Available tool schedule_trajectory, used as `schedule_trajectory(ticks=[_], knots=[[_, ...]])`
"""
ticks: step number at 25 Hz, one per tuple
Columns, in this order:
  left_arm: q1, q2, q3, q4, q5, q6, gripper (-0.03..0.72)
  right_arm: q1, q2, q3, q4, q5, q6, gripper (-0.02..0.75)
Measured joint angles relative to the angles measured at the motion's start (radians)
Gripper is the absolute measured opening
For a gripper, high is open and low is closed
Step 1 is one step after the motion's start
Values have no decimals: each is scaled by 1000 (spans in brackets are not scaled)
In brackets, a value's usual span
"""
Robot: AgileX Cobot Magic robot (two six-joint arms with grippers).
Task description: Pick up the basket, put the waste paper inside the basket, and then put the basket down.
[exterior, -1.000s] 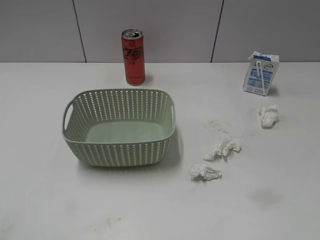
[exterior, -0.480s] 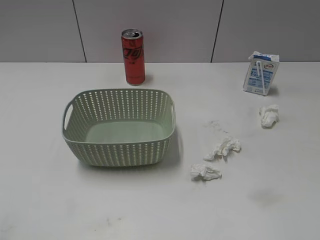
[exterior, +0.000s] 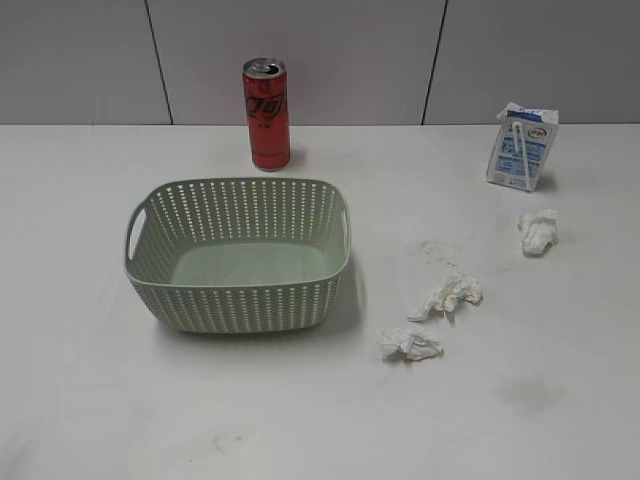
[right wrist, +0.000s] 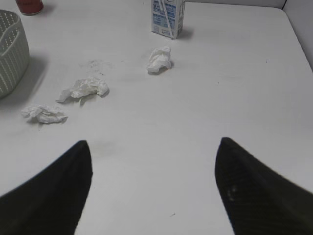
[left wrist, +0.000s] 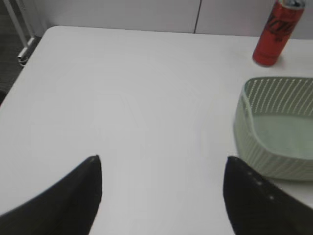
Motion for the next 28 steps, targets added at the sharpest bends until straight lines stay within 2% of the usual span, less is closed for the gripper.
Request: schedule_trajectory(ticks=[3, 7, 11, 14, 16, 21, 25, 28], knots=[[0, 149, -20, -63, -96, 2, 585, 0, 0, 0, 0, 0, 0, 592], [0, 387, -85, -108, -141, 62, 585, 0, 0, 0, 0, 0, 0, 592], [-18, 651, -223, -113, -137, 90, 585, 0, 0, 0, 0, 0, 0, 592], [-88, 804, -325, -111, -124, 93, 585, 0, 0, 0, 0, 0, 0, 592], [-172, 906, -404, -102, -103, 85, 581, 0, 0, 0, 0, 0, 0, 590], [-372, 1148, -602, 88, -20, -128, 566, 0, 0, 0, 0, 0, 0, 590], [-446, 1322, -697, 133, 5, -213, 564, 0, 0, 0, 0, 0, 0, 590], [-455, 1421, -709, 140, 6, -266, 564, 0, 0, 0, 0, 0, 0, 590]])
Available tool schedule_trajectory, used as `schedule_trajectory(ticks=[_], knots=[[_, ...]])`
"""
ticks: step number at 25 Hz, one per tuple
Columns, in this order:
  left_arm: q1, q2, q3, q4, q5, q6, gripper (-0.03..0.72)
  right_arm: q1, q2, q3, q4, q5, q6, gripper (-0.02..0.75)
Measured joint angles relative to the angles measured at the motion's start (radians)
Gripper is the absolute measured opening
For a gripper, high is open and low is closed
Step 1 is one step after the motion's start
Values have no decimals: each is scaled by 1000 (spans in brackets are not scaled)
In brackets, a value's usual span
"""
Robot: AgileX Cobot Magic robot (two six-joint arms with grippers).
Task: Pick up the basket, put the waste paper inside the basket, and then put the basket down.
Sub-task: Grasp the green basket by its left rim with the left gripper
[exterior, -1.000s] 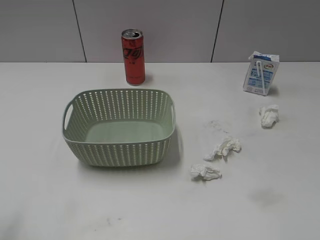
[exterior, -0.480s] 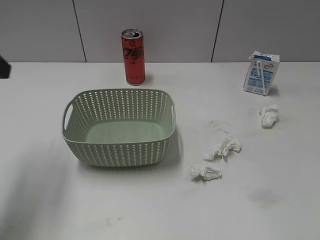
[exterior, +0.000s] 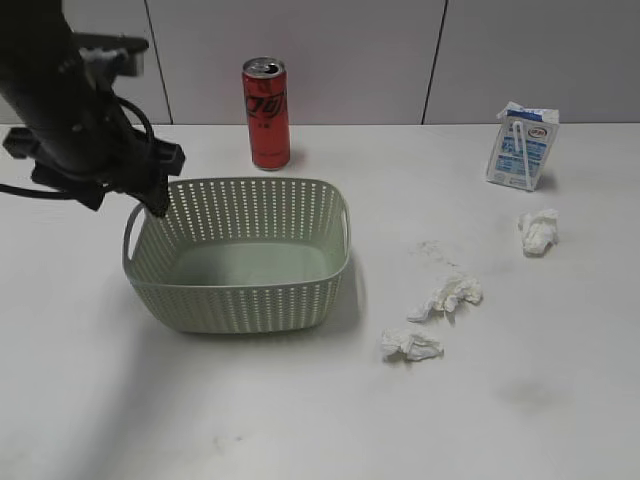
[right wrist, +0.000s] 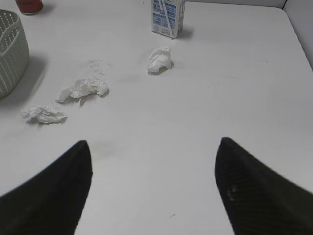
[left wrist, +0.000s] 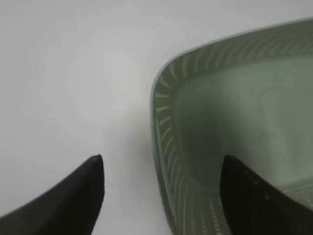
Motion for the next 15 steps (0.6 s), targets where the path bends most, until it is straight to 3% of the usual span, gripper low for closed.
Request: schedule_trajectory(ticks=[10, 13, 15], knots=[[1, 220, 0, -37, -49, -43, 576, 0, 0, 0, 0, 0, 0, 592], [1, 226, -2, -52, -51, -43, 529, 0, 0, 0, 0, 0, 0, 592], [1, 226, -5, -59, -52, -43, 456, 0, 0, 0, 0, 0, 0, 590]])
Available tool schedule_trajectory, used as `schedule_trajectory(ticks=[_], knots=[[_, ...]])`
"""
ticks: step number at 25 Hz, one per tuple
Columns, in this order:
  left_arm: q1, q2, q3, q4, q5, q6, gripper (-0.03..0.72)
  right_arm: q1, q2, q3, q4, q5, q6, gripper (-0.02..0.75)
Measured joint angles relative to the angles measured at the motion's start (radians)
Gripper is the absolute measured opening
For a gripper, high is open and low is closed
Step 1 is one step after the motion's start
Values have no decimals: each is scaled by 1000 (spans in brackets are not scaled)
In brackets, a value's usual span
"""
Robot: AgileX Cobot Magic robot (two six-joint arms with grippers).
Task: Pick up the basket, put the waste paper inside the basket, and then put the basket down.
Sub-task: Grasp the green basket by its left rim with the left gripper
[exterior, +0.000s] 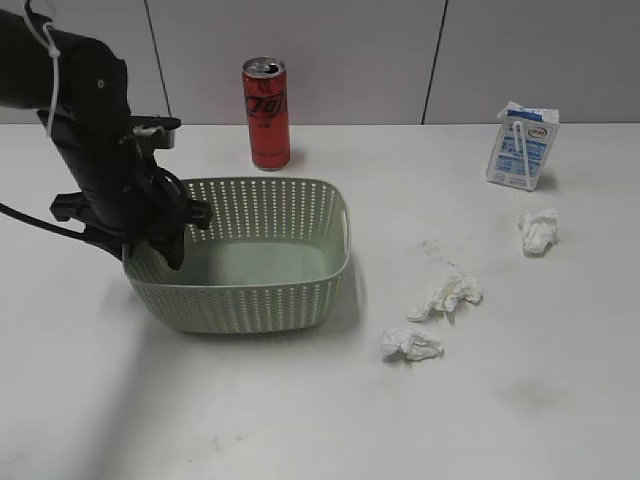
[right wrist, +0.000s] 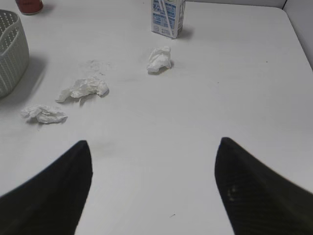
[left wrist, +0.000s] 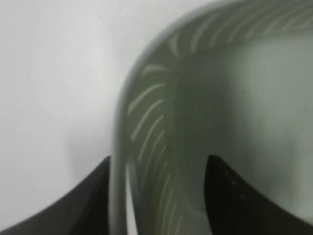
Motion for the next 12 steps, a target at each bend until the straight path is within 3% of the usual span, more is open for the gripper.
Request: schedule_trajectory(ticks=[7, 12], knots=[[0, 0, -4, -14, 0, -4, 58, 0, 0, 0, 0, 0, 0, 590], [0, -32, -4, -25, 18, -11, 4, 0, 0, 0, 0, 0, 0, 590]])
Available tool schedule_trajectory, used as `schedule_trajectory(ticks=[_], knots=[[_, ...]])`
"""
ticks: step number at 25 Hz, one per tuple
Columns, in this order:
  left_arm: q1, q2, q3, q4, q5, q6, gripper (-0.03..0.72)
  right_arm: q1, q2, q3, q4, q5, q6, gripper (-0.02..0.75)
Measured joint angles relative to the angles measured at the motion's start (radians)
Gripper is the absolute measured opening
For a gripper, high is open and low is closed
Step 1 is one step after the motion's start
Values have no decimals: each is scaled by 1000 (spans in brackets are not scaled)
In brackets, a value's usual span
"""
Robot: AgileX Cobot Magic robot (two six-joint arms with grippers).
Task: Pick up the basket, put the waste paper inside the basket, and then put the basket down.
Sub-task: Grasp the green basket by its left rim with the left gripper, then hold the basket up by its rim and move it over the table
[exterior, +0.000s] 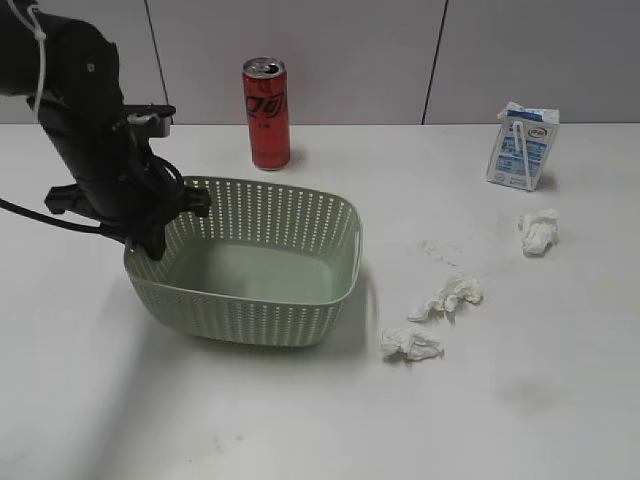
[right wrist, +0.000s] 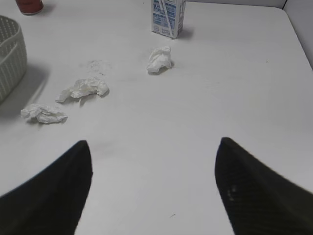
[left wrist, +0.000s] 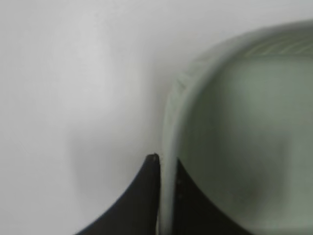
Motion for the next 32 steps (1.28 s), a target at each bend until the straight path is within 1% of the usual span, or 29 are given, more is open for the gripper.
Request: schedule_trajectory(ticks=[4, 7, 9, 12, 16, 20, 24, 27, 32], knots=[[2, -81, 3, 46, 41, -1, 4, 0, 0, 0, 0, 0, 0, 592], [7, -169, 40, 62, 50, -16, 4, 0, 0, 0, 0, 0, 0, 592], [16, -223, 95, 57, 26, -32, 4, 0, 0, 0, -1, -2, 0, 592], [38, -286, 195, 19, -17, -37, 4, 0, 8, -9, -5, -16, 0, 592], [48, -305, 231, 11, -27, -38, 4, 0, 149, -25, -33, -65, 15, 591], [48, -306, 231, 5, -51, -38, 4, 0, 434, -44, -33, -139, 116, 591], [48, -306, 231, 5, -52, -35, 4, 0, 793, -127, -40, -222, 172, 591], [48, -306, 231, 5, -53, -31, 4, 0, 1087, -253, -41, -251, 182, 591], [48, -306, 231, 4, -51, -30, 4, 0, 1548, -554, -44, -266, 184, 591]])
